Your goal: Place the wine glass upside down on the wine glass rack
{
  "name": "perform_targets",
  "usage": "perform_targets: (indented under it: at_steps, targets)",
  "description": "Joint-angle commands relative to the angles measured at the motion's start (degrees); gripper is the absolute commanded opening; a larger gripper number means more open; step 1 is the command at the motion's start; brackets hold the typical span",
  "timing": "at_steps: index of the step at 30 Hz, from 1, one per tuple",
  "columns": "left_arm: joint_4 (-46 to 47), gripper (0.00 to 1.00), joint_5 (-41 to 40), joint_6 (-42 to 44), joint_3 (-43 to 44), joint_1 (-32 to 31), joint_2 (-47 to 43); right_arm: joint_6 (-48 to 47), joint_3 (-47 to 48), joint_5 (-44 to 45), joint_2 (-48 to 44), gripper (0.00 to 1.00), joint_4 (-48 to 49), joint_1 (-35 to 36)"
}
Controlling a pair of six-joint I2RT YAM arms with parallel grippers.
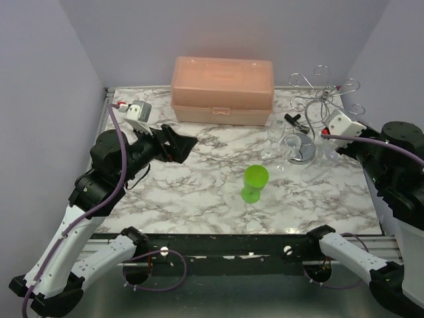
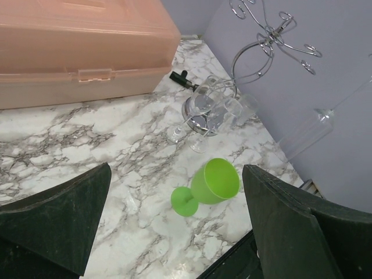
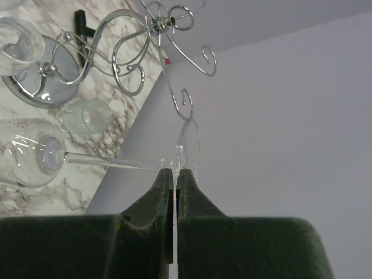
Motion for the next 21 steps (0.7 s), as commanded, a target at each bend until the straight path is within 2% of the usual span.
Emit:
perform_targets:
  at_steps: [1,7,11,16,18,21]
  targets:
    - [1.8,0.99,3.3,1.3,1.5,0.7,-1.2,-1.9,-0.1,9.2,0.7,0.00,2.8,2.4]
    - [1.8,0.98,3.8,1.9,0.7,1.1,-2.4,-1.4,3.0,4.4,2.8,0.00,0.4,2.7]
    - [1.7,0.99,4.0,2.5,0.4,1.6,-2.7,1.6,10.8,-7.8,7.6,0.00,-5.2,2.7]
    - [1.6,0.98,4.2,2.8,0.5,2.0,-2.8,4.7,21.9,-20.3,16.8,0.00,-5.9,2.7]
    - [1.5,0.98,3.9,2.8,0.4,2.1,-3.2,6.2,24.8,-24.3,20.4,0.00,-3.9,2.7]
    - [1.6,0.98,3.0,2.5,0.0,2.2,-4.0,9.4,23.9,-21.7,24.5,0.00,6.8,2.7]
